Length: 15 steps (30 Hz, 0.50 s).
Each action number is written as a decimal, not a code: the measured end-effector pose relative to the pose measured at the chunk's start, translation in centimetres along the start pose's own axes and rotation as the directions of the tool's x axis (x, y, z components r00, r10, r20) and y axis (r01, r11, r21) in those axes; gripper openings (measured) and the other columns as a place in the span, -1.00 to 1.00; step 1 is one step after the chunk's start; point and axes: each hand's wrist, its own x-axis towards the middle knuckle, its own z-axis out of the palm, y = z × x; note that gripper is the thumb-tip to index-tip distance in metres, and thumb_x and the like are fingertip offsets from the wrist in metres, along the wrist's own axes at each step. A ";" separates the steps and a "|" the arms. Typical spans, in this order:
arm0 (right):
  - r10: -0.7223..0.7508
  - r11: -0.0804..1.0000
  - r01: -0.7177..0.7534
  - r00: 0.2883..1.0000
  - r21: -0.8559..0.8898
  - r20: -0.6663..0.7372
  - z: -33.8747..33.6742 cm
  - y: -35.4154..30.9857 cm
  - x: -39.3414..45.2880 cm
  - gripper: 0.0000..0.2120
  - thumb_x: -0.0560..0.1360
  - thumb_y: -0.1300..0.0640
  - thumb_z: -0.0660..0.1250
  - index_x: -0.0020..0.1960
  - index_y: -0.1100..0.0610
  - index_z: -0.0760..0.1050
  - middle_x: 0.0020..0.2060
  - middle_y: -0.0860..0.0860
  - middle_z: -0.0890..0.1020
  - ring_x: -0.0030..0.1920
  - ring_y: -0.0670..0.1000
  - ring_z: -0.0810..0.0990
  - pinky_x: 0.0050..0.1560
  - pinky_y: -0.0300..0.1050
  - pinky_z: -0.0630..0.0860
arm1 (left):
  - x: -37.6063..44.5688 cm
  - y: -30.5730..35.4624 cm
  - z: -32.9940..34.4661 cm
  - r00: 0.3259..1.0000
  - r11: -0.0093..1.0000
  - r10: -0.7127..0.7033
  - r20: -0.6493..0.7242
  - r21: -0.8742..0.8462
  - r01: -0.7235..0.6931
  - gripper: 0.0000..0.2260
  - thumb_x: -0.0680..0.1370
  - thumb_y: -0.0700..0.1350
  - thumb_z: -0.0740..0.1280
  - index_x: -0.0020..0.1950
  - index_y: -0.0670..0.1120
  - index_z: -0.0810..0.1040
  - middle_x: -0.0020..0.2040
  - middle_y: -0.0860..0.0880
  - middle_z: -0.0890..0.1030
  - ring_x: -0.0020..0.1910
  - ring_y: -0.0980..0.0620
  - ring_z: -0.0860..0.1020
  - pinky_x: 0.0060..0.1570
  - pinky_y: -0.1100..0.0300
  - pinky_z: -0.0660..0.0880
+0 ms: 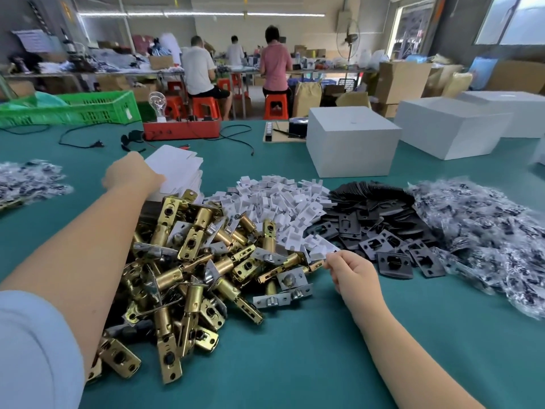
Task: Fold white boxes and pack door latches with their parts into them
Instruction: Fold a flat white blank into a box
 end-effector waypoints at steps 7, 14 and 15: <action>-0.015 0.999 0.014 1.000 -0.044 -0.002 0.1 -0.5 -0.3 -0.72 0.53 0.14 0.25 -0.23 0.34 0.39 -0.50 -0.03 0.32 -0.47 -0.07 0.20 -0.47 -0.26 0.17 | -0.2 0.7 0.2 0.997 1.000 0.028 -0.066 -0.007 -0.029 -0.48 0.52 -0.09 0.43 0.41 -0.18 0.34 0.30 -0.33 0.43 0.30 -0.35 0.39 0.21 -0.17 0.40; -0.012 0.999 0.011 1.000 -0.050 -0.017 0.1 -0.7 -0.5 -0.72 0.53 0.14 0.25 -0.21 0.36 0.40 -0.48 -0.02 0.31 -0.46 -0.07 0.20 -0.46 -0.23 0.16 | 0.2 0.4 -0.1 0.999 0.999 -0.049 -0.015 -0.018 0.048 -0.45 0.47 0.05 0.49 0.33 -0.21 0.45 0.24 -0.31 0.53 0.27 -0.34 0.45 0.20 -0.13 0.42; -0.015 0.998 0.014 1.000 -0.057 -0.016 0.2 -0.7 -0.5 -0.71 0.53 0.13 0.25 -0.21 0.36 0.40 -0.48 -0.02 0.30 -0.46 -0.07 0.20 -0.46 -0.23 0.16 | 0.2 0.4 -0.1 0.998 0.999 -0.039 -0.056 -0.030 0.037 -0.46 0.47 0.04 0.50 0.34 -0.18 0.45 0.24 -0.31 0.52 0.27 -0.34 0.44 0.20 -0.16 0.42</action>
